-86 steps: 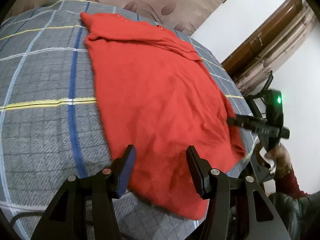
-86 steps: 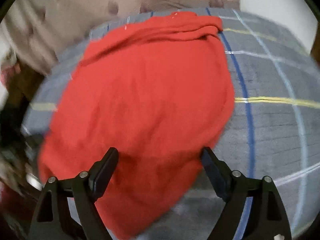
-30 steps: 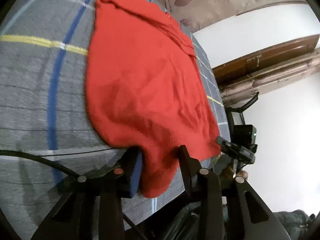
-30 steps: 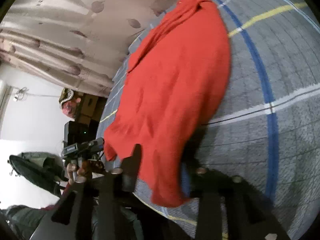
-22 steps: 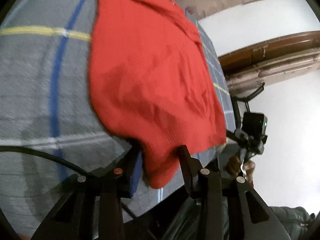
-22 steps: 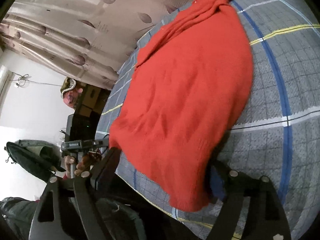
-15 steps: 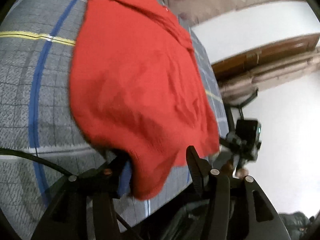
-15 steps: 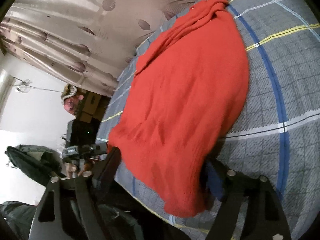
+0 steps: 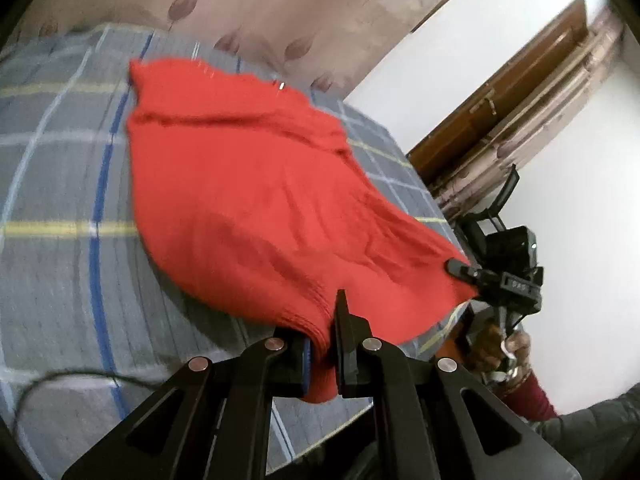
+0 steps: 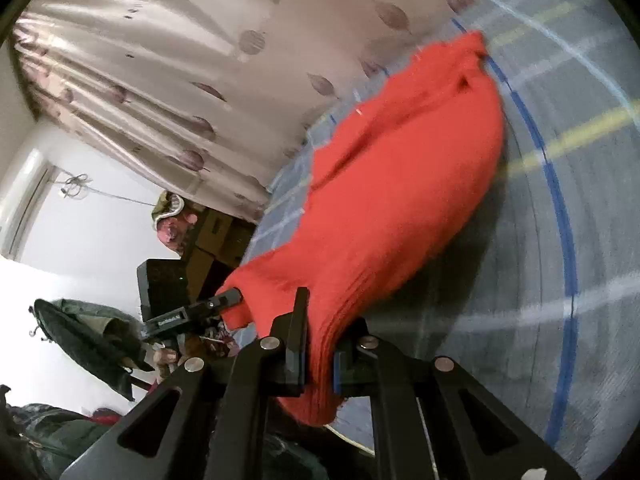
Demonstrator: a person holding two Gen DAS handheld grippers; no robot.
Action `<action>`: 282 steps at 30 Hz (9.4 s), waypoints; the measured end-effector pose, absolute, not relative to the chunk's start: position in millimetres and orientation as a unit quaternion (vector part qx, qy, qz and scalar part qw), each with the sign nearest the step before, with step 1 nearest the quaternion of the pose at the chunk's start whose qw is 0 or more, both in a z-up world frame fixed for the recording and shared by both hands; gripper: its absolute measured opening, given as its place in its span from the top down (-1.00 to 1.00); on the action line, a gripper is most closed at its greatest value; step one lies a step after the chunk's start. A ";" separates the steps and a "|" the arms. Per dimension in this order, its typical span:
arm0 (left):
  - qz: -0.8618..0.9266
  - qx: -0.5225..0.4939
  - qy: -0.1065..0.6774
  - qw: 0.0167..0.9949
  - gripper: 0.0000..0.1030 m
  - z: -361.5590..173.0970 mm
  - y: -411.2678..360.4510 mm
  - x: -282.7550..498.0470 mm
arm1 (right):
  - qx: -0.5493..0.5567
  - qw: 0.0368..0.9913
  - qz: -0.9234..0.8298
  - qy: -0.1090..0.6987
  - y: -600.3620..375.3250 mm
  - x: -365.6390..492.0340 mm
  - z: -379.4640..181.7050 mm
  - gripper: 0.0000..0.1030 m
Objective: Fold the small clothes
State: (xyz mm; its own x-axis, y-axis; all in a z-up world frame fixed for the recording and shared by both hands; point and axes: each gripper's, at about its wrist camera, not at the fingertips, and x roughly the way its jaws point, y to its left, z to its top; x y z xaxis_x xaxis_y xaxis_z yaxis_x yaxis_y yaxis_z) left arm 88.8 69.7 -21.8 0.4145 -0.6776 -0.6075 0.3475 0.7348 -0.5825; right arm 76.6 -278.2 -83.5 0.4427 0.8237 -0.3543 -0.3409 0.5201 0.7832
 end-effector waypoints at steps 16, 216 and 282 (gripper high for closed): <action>-0.289 -0.171 0.390 0.858 0.83 15.2 74.2 138.1 | 0.290 0.815 0.374 0.334 -287.0 141.8 -19.9 0.84; 0.044 0.007 0.380 0.924 -0.94 -86.1 82.1 342.8 | 0.011 0.928 0.083 0.363 -247.6 291.8 -86.8 -0.99; -0.203 -0.265 0.434 0.837 0.61 -108.1 140.7 415.3 | 0.188 0.882 0.118 0.416 -311.2 385.0 -94.9 -0.52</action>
State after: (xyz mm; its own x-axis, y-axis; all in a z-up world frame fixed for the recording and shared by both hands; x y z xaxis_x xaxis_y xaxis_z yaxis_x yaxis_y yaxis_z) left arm 415.3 140.7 -108.1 0.5413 -0.5699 -0.6182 0.1103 0.7771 -0.6197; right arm 385.0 -311.2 -94.9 0.6253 0.3649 -0.6898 -0.0526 0.9016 0.4293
